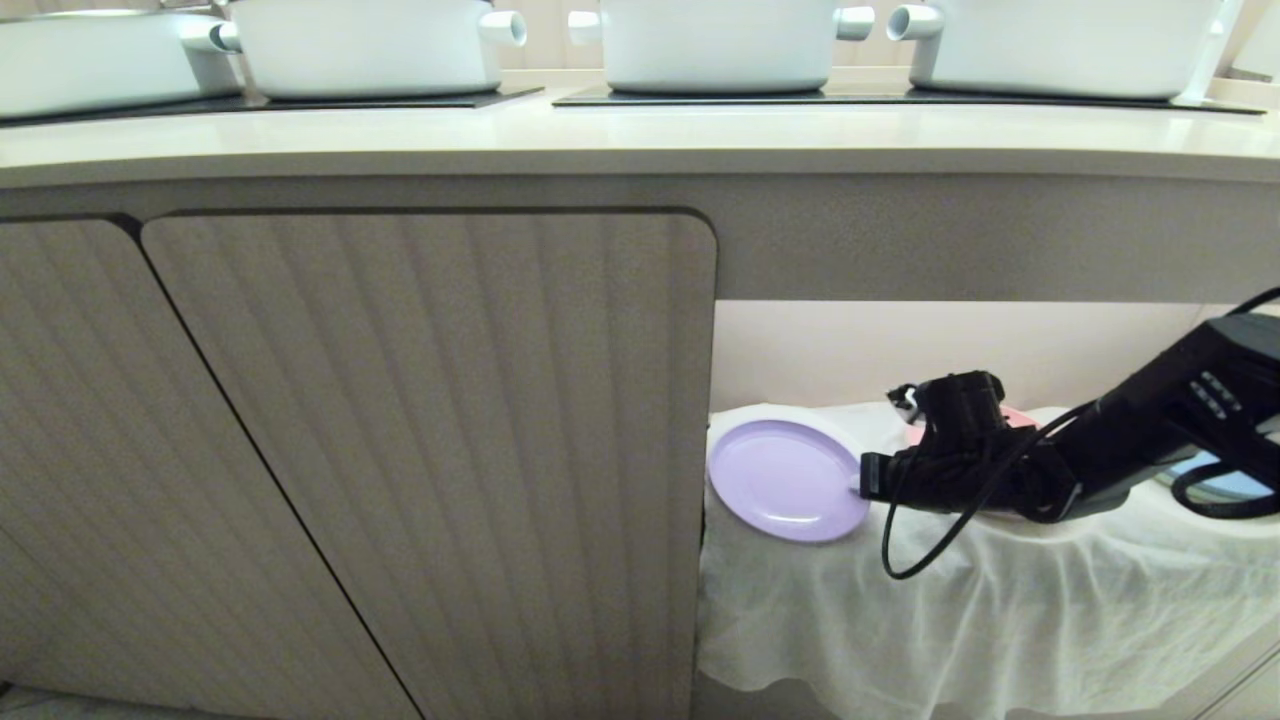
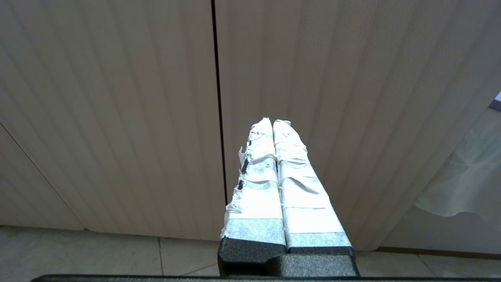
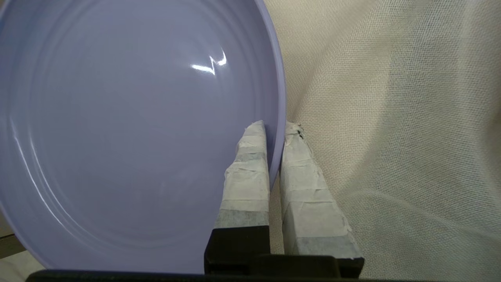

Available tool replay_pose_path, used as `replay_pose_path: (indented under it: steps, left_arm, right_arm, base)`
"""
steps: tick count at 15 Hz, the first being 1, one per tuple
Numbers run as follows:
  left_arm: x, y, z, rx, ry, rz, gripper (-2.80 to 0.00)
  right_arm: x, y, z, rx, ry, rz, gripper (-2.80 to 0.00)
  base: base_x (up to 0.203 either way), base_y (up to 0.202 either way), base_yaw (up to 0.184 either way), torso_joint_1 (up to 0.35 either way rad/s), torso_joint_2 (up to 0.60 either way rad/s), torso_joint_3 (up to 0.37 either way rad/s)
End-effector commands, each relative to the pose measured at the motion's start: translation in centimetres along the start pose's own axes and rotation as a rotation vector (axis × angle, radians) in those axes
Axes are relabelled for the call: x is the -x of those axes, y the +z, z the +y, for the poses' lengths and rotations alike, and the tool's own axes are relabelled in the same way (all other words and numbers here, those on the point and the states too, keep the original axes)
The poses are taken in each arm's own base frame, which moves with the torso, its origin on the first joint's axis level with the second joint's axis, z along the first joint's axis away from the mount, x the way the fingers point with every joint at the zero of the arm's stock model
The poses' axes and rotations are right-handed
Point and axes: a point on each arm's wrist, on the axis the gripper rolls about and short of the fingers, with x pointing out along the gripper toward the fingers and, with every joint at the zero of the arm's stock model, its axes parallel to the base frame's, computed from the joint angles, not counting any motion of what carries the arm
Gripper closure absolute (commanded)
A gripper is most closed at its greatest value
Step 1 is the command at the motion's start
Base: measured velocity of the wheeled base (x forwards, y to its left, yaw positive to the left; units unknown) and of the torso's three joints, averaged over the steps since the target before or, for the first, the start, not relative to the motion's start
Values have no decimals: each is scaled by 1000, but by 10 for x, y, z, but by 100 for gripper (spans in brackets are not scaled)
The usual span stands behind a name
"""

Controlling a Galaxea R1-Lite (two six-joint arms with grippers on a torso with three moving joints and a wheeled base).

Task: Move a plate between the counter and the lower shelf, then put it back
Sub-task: Pick up the plate in the cupboard

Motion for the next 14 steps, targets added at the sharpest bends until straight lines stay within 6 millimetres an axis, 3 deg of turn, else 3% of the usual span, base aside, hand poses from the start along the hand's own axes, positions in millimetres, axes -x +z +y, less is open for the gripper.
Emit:
replay_pose_path:
  steps: [1, 14]
  left_arm:
    - [0, 0, 0, 0, 1, 0, 0]
    - [0, 0, 0, 0, 0, 0, 0]
  right_arm:
    - [5, 4, 0, -1, 2, -19, 0]
    - [22, 8, -11, -47, -16, -39, 0]
  base:
    - [0, 0, 0, 0, 0, 0]
    - [0, 0, 0, 0, 0, 0]
